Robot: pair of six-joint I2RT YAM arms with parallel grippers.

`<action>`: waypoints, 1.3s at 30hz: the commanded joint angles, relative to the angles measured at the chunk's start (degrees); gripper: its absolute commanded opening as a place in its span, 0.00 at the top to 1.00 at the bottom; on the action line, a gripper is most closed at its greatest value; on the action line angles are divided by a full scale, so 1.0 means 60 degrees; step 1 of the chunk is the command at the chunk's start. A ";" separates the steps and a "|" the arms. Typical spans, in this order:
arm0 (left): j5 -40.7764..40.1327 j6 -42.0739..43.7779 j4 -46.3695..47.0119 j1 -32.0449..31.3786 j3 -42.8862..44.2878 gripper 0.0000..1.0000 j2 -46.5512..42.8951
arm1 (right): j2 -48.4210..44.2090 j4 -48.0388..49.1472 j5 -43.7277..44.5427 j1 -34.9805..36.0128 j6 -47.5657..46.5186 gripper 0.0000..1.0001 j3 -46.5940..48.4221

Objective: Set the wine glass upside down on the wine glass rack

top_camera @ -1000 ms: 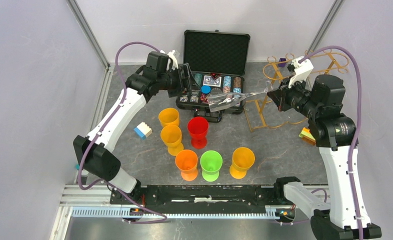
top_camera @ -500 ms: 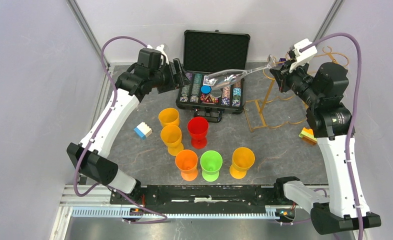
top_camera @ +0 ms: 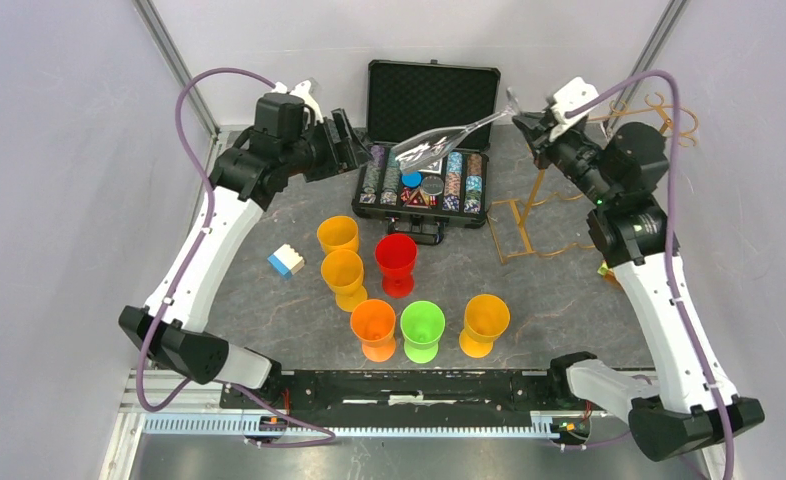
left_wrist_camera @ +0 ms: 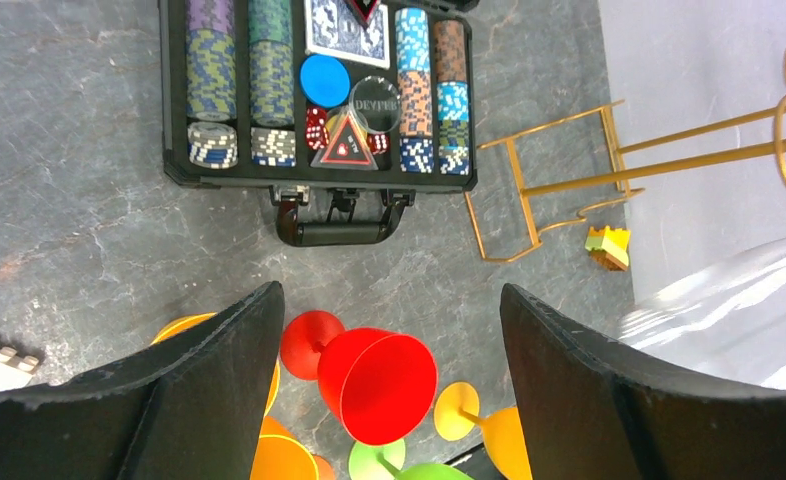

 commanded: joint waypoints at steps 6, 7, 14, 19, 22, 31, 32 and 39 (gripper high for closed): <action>0.0006 -0.0173 0.0087 0.0415 0.0572 0.16 -0.0711 | 0.0848 0.0184 0.4840 0.4052 -0.5380 1.00 0.0362; 0.0130 -0.0249 0.0086 0.0452 0.0575 0.16 -0.0727 | 0.0869 0.0387 0.5714 0.4574 -0.6217 1.00 0.0111; 0.2183 -0.0795 0.0583 0.0520 0.0456 0.17 -0.0576 | 0.0887 0.3769 0.9487 0.7185 -1.0062 1.00 -0.1940; 0.4656 -0.1995 0.2386 0.0532 -0.0161 0.19 -0.0301 | 0.0541 0.6264 1.0092 0.8185 -1.2884 1.00 -0.3685; 0.5937 -0.3066 0.4106 0.0520 -0.0639 0.21 -0.0188 | 0.0405 0.6237 1.0355 0.8600 -1.3421 1.00 -0.3969; 0.7830 -0.4886 0.6657 0.0075 -0.0826 0.29 0.0625 | 0.0400 0.5918 1.0429 0.9021 -1.3823 1.00 -0.4087; 0.7874 -0.4890 0.6622 -0.0025 -0.0796 0.31 0.0701 | 0.0401 0.5915 1.0423 0.9039 -1.3841 1.00 -0.4087; 0.7771 -0.3924 0.5393 -0.0616 -0.0341 0.50 0.1150 | 0.0495 0.5856 1.0375 0.9084 -1.3828 1.00 -0.4086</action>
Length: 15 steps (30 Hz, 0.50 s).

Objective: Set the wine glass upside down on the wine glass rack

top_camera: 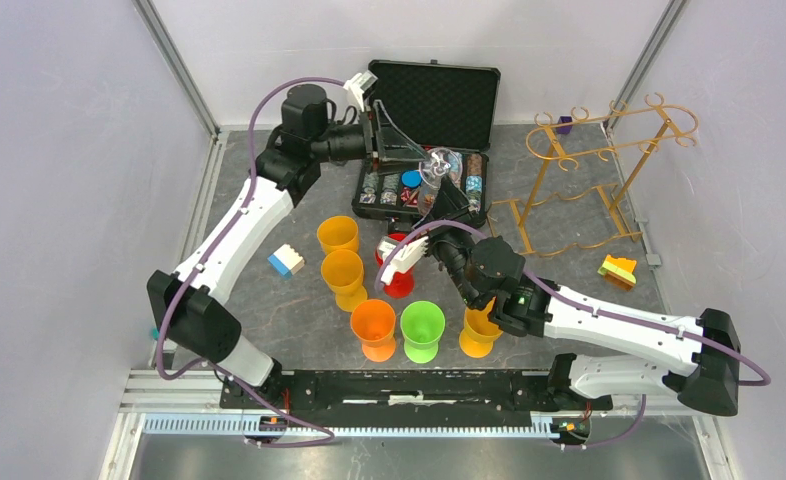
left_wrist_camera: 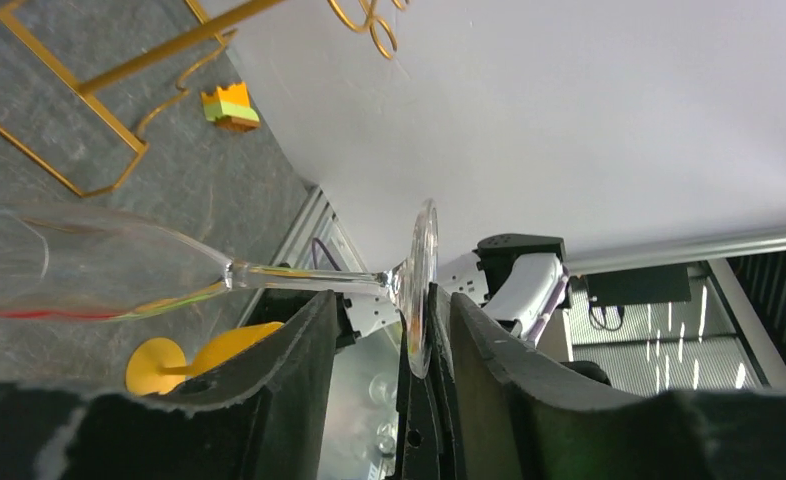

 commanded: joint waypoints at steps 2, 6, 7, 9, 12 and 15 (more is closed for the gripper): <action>0.0296 0.0854 -0.0961 -0.0352 0.0768 0.54 0.0218 | -0.0078 0.0570 0.0098 0.0080 -0.0160 1.00 0.0088; 0.0344 0.0917 -0.1033 -0.0485 0.0820 0.61 0.0299 | -0.0049 0.0542 0.0054 0.0079 -0.0131 1.00 0.0059; 0.0377 0.0939 -0.1029 -0.0517 0.0870 0.64 0.0342 | -0.0042 0.0554 0.0041 0.0079 -0.0116 1.00 0.0046; 0.0426 0.0946 -0.1033 -0.0571 0.0954 0.71 0.0414 | -0.0012 0.0591 0.0042 0.0074 -0.0109 1.00 0.0041; 0.0410 0.0946 -0.1033 -0.0606 0.1024 0.88 0.0514 | 0.0001 0.0592 0.0023 0.0077 -0.0101 1.00 0.0044; 0.0392 0.0946 -0.1029 -0.0621 0.1066 0.98 0.0568 | 0.0018 0.0601 0.0012 0.0079 -0.0073 1.00 0.0021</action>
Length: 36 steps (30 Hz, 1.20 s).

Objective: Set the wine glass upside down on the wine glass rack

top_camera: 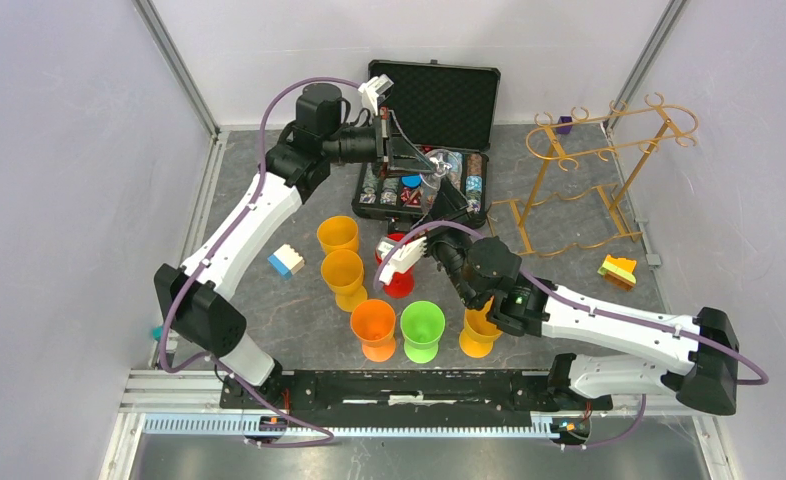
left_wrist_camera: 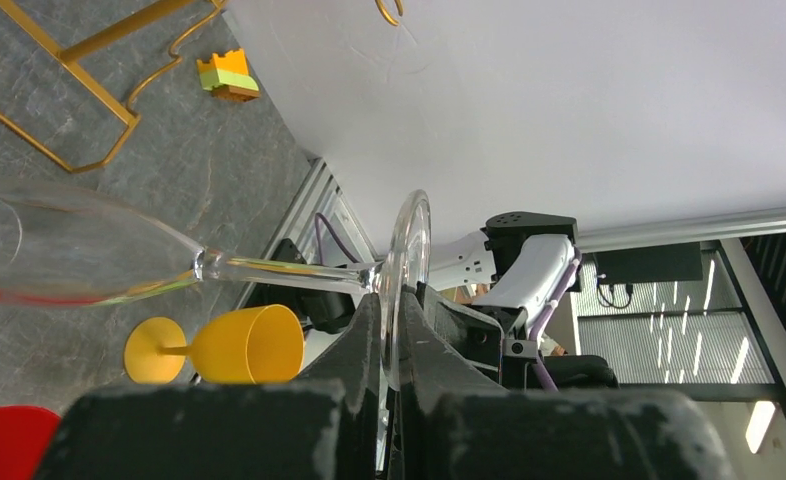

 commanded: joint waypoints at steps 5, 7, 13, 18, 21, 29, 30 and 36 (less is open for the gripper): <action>0.0113 0.0421 0.0009 -0.0087 0.0408 0.98 0.0115 | -0.0082 0.0588 -0.0005 0.0083 0.0053 1.00 -0.0010; 0.0007 0.0484 0.0009 -0.0086 0.0395 0.98 0.0104 | -0.0101 0.0556 -0.0007 0.0083 0.0095 0.99 -0.0040; -0.0717 0.1012 -0.0273 -0.0090 0.0462 0.98 -0.0074 | 0.0040 0.0603 0.0549 0.0083 0.1070 0.50 0.0103; -0.1493 0.1871 -0.1020 -0.0088 0.0694 0.98 -0.0235 | 0.0255 -0.1216 0.0919 0.0083 0.3193 0.21 0.1059; -0.2087 0.2320 -0.1481 -0.0086 0.0789 0.98 -0.0352 | 0.0315 -0.2665 0.0660 0.0069 0.5012 0.13 0.1823; -0.3386 0.3270 -0.2365 -0.0089 0.0838 0.98 -0.0682 | 0.0143 -0.6155 -0.1446 -0.0357 0.8876 0.06 0.3495; -0.3483 0.3315 -0.2399 -0.0086 0.0824 0.98 -0.0699 | 0.0127 -0.6505 -0.1852 -0.0495 0.9223 0.06 0.3739; -0.3668 0.3473 -0.2422 -0.0089 0.0832 0.98 -0.0728 | 0.0468 -0.8083 -0.4634 -0.2167 1.1483 0.04 0.5391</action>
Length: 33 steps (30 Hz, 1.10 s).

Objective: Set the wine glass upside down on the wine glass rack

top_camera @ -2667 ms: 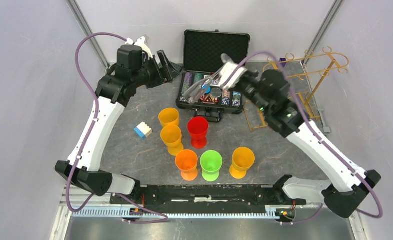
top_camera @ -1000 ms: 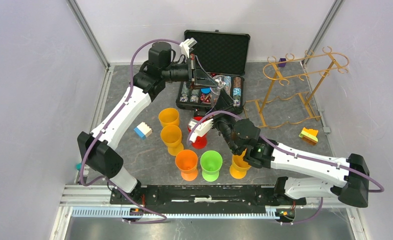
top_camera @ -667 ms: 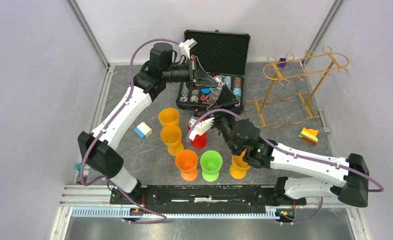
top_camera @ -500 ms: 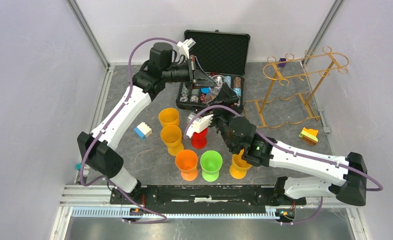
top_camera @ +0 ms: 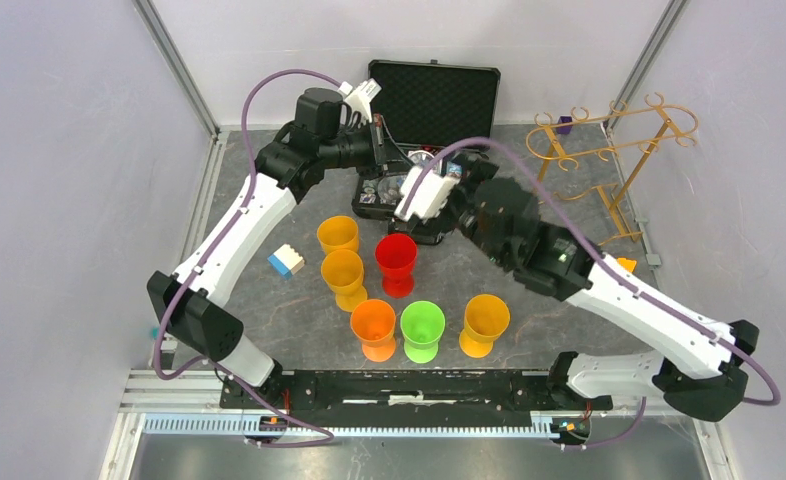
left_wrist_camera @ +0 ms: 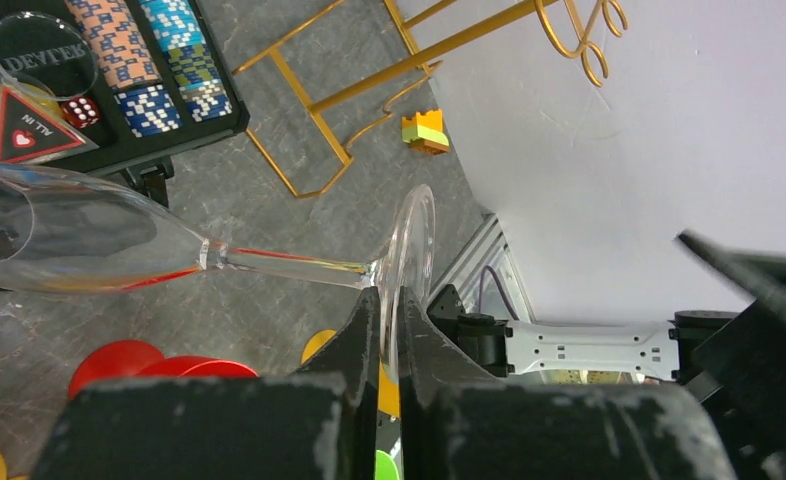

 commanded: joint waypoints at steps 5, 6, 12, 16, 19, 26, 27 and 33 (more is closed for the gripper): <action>-0.0269 0.0642 0.0131 -0.0031 0.0420 0.98 -0.0501 | 0.0819 -0.2446 -0.4534 -0.2569 0.3956 0.03 0.2958; -0.0251 0.0647 0.0124 -0.0033 0.0399 0.98 -0.0507 | 0.0968 -0.2611 -0.5105 -0.2893 0.4237 0.03 0.3243; -0.0084 0.0690 0.0171 -0.0031 0.0235 0.98 -0.0567 | 0.1614 -0.2776 -0.8174 -0.4663 0.6470 0.02 0.4064; -0.0006 0.0693 0.0447 -0.0038 0.0008 0.98 -0.0690 | 0.1816 -0.1820 -0.9998 -0.5744 0.8514 0.02 0.3744; 0.0071 0.0713 0.0573 -0.0035 -0.0066 0.98 -0.0773 | 0.1711 -0.0609 -1.1028 -0.6394 1.0093 0.02 0.3011; 0.0736 0.0253 0.1719 -0.0042 -0.0721 0.98 -0.1057 | 0.1432 0.1208 -1.1838 -0.7032 1.2390 0.02 0.1767; 0.0854 0.0150 0.1910 -0.0036 -0.0805 0.98 -0.1095 | 0.1407 0.1434 -1.1934 -0.7100 1.2721 0.02 0.1616; 0.1069 -0.0101 0.2550 -0.0031 -0.1008 0.98 -0.1291 | 0.1411 0.2075 -1.2263 -0.7470 1.4262 0.12 0.0863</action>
